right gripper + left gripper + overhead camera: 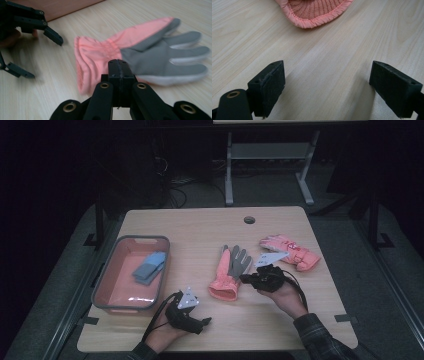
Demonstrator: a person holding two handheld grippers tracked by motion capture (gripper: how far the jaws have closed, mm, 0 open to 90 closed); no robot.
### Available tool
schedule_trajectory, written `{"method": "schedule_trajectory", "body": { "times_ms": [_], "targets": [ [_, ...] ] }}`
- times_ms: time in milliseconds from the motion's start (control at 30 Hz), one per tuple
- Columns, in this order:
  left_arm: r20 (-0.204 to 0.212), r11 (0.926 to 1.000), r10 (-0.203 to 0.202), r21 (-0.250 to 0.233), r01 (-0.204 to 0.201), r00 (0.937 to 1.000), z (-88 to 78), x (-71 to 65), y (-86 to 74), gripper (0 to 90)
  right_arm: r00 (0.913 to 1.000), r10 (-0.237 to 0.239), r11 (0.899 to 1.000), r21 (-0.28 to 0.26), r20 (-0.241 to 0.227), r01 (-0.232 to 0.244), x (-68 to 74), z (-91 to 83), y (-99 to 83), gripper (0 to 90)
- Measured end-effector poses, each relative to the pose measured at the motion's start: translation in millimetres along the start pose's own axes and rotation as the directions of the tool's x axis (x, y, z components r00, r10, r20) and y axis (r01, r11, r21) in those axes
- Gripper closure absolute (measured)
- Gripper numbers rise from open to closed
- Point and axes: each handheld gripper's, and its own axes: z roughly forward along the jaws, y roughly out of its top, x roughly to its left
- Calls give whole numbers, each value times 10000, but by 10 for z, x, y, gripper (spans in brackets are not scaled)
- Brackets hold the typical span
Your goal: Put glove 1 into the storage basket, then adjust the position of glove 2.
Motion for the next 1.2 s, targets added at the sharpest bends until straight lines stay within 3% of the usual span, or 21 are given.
{"method": "schedule_trajectory", "body": {
  "times_ms": [200,433,667,1200],
  "targets": [
    [164,9998,186,54,-186,9997,-8,28,-2,127,9997,-71,9998,200,-230,76,74,242,116,898],
    [180,9998,175,56,-176,9997,-8,27,-3,127,9996,-82,9986,521,-276,96,66,419,108,898],
    [211,9999,132,50,-133,9997,-10,28,-5,127,9994,-134,9971,746,-304,157,80,377,50,898],
    [217,9999,142,-8,-142,9997,-10,31,-9,127,9993,-123,9944,1048,-362,160,116,64,-177,899]
  ]
}}
